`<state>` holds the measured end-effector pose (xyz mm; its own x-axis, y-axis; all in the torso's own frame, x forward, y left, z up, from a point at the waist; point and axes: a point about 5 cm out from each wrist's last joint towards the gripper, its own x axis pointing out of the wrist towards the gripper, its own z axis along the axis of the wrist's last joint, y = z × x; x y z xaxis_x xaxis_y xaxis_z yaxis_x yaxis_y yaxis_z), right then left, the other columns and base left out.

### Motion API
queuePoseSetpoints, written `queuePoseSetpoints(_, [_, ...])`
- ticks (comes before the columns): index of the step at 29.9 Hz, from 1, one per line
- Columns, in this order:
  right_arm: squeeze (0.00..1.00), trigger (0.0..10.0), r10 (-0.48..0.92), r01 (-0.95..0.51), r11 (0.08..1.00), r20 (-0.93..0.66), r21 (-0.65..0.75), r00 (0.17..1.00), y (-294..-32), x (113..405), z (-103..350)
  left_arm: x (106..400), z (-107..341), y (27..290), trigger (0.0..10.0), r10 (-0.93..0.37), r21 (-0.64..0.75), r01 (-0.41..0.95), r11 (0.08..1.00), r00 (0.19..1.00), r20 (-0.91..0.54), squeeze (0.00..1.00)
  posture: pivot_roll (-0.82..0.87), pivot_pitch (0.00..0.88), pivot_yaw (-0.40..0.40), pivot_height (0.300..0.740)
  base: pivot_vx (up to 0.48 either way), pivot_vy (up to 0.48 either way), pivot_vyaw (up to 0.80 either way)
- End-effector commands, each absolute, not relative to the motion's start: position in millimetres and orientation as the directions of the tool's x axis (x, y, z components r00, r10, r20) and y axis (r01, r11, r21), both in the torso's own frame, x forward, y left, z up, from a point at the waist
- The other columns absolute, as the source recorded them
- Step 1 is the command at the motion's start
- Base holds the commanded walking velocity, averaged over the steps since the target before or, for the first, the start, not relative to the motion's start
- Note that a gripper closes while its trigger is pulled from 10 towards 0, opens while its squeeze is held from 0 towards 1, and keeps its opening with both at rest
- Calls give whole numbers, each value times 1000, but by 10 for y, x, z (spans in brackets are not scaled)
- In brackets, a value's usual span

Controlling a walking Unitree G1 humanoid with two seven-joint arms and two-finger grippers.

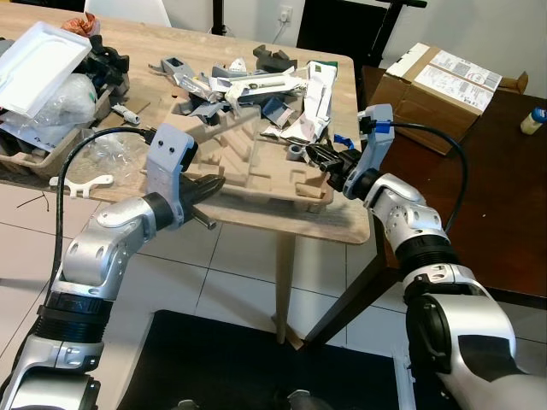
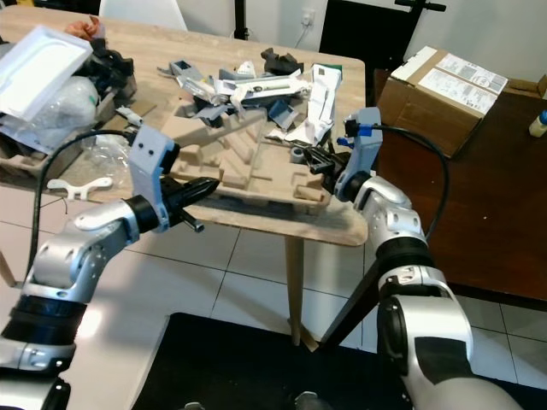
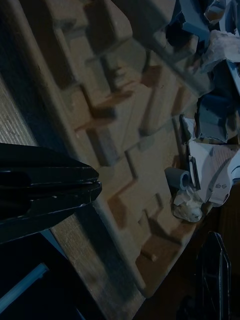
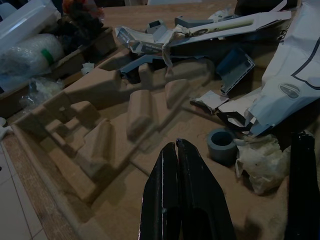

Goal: Picking trash to rubbish bin

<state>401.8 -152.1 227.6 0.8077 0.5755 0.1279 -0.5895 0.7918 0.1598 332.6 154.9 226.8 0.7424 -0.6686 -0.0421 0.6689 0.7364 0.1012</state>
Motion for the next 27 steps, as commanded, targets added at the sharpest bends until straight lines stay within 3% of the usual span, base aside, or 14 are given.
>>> queuePoseSetpoints(1, [0,10000,572,-586,791,126,175,810,-1540,3997,2201,3330,2253,1534,10000,-667,108,667,737,744,-41,0,26,150,-38,740,0,0,0])
queuePoseSetpoints(15, [0,10000,527,-538,832,107,134,843,-1539,4012,2147,3350,2277,1554,10000,-632,130,629,766,775,-22,0,33,160,-39,740,0,0,0])
queuePoseSetpoints(27, [0,10000,469,-484,864,131,139,873,-1579,3938,2032,3374,2309,1511,10000,-607,119,602,790,794,15,0,33,275,-17,740,0,0,0])
